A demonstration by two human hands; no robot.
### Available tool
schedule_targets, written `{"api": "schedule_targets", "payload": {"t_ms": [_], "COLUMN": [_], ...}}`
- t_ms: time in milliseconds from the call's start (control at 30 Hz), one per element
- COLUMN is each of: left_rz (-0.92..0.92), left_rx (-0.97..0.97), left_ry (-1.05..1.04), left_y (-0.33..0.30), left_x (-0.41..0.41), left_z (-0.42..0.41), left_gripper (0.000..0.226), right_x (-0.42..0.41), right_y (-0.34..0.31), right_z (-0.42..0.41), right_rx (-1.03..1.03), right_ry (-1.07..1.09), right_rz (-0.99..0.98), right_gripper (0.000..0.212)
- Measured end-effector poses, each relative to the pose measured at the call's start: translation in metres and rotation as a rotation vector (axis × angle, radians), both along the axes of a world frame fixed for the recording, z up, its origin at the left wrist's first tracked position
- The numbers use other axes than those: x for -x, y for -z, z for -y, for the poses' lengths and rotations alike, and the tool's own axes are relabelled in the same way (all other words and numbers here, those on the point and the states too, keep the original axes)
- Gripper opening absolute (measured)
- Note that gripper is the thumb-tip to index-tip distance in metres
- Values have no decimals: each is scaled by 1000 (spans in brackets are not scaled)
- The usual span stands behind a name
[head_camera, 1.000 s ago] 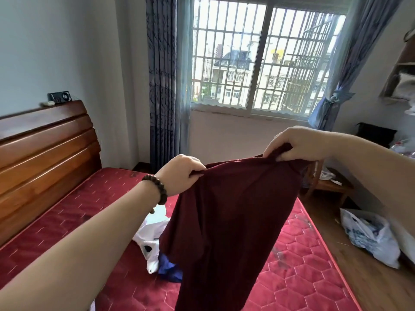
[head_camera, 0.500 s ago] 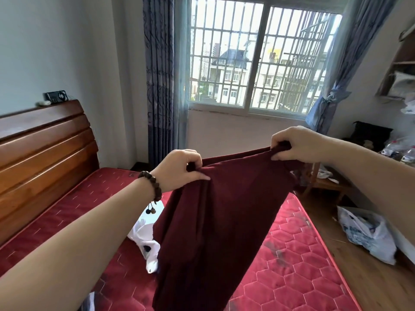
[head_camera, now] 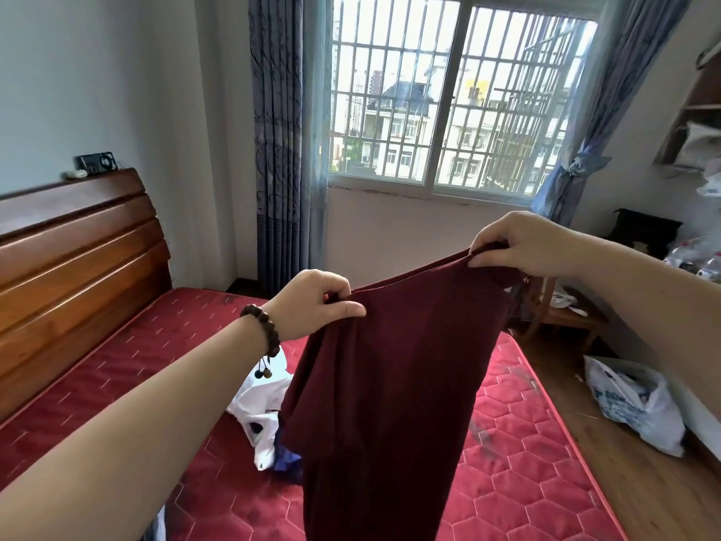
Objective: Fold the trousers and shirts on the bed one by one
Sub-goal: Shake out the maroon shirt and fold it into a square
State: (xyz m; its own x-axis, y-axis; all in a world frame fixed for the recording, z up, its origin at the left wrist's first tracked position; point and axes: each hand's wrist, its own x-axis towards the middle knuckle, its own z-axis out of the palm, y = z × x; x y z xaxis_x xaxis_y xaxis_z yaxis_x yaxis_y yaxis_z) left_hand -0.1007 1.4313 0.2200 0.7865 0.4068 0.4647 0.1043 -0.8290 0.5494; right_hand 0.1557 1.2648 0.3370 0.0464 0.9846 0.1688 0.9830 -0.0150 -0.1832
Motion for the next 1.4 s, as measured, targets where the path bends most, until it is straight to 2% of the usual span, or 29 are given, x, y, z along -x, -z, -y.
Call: {"api": "schedule_targets", "payload": {"t_ms": [67,167,267,433,500,600,700,800,967,1033,1133,1267,1400], "left_rz": [15,20,32,38,65,141,105,146,40,32,-35,-138,-47], "left_rx": [23,66,31,-137,-162,-63,-47,56,14,59,130,175,187], "left_ry": [7,39,43,22,-17,-14,51,52,51,83,105,44,-128], "left_y": [3,7,11,17,21,32,48,61,96,109,130,158,157], "left_x": [-2,-3,-6,-16,-19,-22,-27,-32,-34,-33,-31,-22,1], "left_z": [0,-1,2,13,15,14,21,21,26,29,35,43,34], "left_gripper": [33,6,15,10,15,24,18,11,12,5,8,11,12], "right_x": [-1,-3,-2,5,10,15,24,34,38,37,35,27,14], "right_y": [-2,-6,-9,-9,-10,-16,-23,-28,-33,-35,-38,-40,-36], "right_z": [0,1,0,-3,-4,-4,-5,-5,5,11,22,41,68], "right_rx": [20,33,-12,-68,-93,-159,-156,-178,-175,-197,-220,-227,-178], "right_ry": [8,10,1,-4,-20,3,12,26,83,112,152,208,250], "right_rz": [-6,-54,-107,-118,-113,-137,-88,-27,-3,-21,-16,-55,36], "right_gripper": [10,6,3,17,25,31,34,32,30,29,28,28,29]}}
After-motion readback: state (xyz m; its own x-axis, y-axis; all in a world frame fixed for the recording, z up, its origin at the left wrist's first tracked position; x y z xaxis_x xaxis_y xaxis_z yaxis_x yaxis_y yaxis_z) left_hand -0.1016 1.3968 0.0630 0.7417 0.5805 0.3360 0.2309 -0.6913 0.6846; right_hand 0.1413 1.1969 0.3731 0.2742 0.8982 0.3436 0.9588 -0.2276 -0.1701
